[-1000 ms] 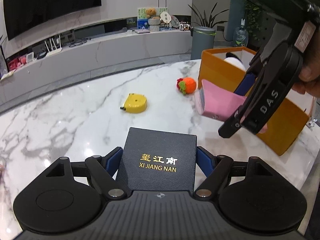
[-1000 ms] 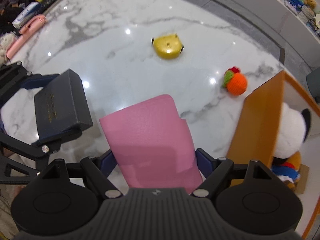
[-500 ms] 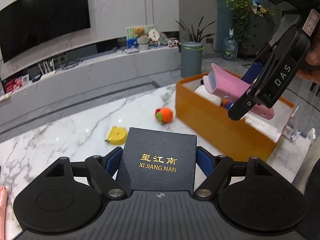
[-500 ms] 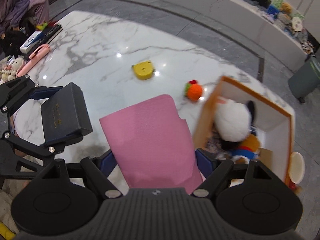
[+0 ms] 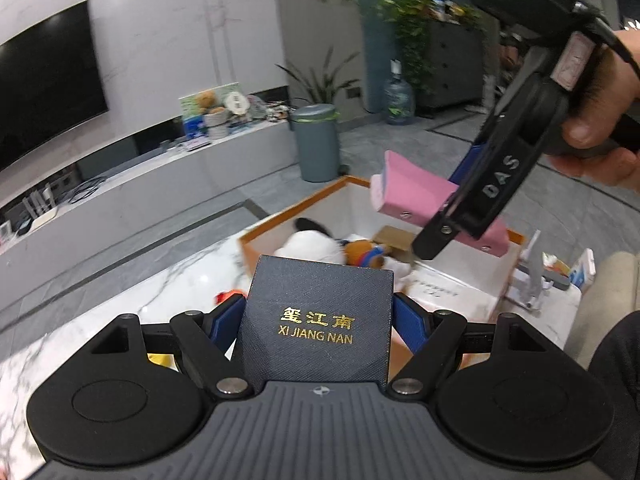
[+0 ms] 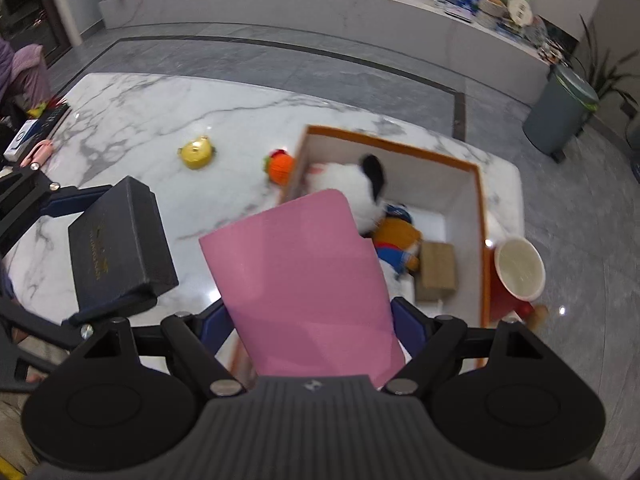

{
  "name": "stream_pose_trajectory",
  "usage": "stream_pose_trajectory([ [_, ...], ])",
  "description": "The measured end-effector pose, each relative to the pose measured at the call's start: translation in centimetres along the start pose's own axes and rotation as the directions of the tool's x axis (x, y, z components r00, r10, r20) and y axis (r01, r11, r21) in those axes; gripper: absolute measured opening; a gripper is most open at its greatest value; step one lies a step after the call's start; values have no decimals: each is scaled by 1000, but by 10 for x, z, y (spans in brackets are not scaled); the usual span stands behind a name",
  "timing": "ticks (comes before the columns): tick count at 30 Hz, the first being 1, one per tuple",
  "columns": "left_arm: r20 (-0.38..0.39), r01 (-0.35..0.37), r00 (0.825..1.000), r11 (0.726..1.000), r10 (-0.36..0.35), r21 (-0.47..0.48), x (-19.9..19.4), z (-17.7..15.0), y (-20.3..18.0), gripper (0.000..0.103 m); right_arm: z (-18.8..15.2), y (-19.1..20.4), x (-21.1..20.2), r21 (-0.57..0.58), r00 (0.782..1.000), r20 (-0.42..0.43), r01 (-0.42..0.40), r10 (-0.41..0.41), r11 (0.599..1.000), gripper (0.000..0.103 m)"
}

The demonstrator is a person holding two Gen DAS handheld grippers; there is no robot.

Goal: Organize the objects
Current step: 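Carry the black box and pink wallet over the orange box with both tools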

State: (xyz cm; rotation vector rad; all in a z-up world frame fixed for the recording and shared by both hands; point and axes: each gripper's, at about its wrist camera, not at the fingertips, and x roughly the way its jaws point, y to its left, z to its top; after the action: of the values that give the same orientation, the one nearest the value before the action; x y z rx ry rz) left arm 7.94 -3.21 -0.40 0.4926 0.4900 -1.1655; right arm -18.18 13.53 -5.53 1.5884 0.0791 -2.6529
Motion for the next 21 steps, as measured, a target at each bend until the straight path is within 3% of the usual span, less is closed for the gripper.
stream_pose_trajectory([
  [11, -51, 50, 998, 990, -43, 135, 50, 23, -42, 91, -34, -67, 27, 117, 1000, -7, -8, 9, 993, 83],
  [14, -65, 53, 997, 987, -44, 149, 64, 26, -49, 91, -39, -83, 30, 163, 999, 38, -21, 15, 986, 83],
  [21, -154, 82, 987, 975, -51, 206, 95, 21, -65, 91, -45, -102, 55, 239, 998, 52, -42, 30, 970, 83],
])
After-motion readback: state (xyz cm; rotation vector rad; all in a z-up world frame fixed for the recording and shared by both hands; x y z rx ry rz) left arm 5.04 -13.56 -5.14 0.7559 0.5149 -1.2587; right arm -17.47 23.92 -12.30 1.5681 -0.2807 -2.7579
